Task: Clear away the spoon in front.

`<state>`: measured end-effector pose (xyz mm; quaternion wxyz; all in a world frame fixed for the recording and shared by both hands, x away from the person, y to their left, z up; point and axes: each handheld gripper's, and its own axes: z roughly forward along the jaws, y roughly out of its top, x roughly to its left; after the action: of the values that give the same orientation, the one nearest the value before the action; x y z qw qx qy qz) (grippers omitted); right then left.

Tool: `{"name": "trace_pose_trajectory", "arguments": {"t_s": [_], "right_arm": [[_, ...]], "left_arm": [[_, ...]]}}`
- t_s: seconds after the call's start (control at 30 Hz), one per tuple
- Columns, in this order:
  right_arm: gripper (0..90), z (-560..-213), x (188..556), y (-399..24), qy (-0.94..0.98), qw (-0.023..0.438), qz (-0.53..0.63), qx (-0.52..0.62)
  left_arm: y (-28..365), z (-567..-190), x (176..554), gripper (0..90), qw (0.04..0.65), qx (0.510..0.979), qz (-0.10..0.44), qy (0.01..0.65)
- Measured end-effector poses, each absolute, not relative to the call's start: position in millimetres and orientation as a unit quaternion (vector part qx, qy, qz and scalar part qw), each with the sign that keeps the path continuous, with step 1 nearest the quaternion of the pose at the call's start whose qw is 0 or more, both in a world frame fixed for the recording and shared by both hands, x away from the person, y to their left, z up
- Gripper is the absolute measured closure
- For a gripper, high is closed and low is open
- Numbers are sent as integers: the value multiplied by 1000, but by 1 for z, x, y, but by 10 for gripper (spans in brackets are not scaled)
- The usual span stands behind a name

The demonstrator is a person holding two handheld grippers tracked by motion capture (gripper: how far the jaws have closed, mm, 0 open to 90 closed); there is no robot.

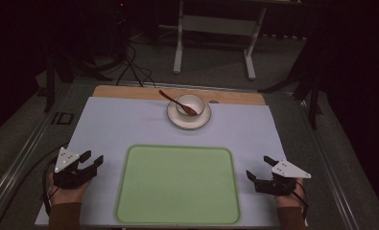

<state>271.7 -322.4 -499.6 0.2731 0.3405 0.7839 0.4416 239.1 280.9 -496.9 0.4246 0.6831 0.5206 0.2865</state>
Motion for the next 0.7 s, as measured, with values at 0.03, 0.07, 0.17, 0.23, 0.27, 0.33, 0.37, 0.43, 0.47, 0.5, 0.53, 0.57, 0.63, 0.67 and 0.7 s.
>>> {"name": "trace_pose_trajectory", "arguments": {"t_s": [0.03,0.07,0.17,0.23,0.27,0.33,0.37,0.43,0.47,0.5,0.53,0.57,0.63,0.67,0.7], "right_arm": [[139,-500,272,-322,784,274,441,340],[139,-500,272,-321,785,276,440,337],[137,-500,273,-320,785,277,442,335],[135,-501,274,-320,784,275,443,335],[135,-501,274,-320,784,275,443,335],[133,-502,276,-318,787,271,444,332],[130,-503,276,-318,787,271,444,331],[128,-502,276,-318,786,270,447,331],[128,-502,276,-318,786,270,447,331],[126,-502,276,-318,785,271,448,331],[124,-502,276,-318,784,273,447,332],[124,-502,276,-318,784,273,447,332],[124,-503,277,-318,783,276,445,334],[124,-503,277,-318,782,280,444,336],[124,-503,277,-318,782,280,444,336]], "left_arm": [[281,-497,239,485,424,683,286,521],[281,-496,240,485,425,682,286,522],[281,-498,241,479,425,682,287,522],[281,-498,241,478,422,684,286,522],[281,-498,241,478,421,684,287,522],[280,-497,241,473,424,682,289,521],[280,-497,241,471,424,682,290,520],[280,-497,241,469,426,683,290,519],[280,-497,242,469,425,683,290,518],[279,-498,242,467,424,685,290,517],[279,-498,243,456,422,685,291,518],[278,-498,243,456,422,686,290,517],[277,-499,245,456,422,687,289,517],[276,-500,246,454,420,689,286,517],[276,-500,246,453,420,689,286,517]]}}
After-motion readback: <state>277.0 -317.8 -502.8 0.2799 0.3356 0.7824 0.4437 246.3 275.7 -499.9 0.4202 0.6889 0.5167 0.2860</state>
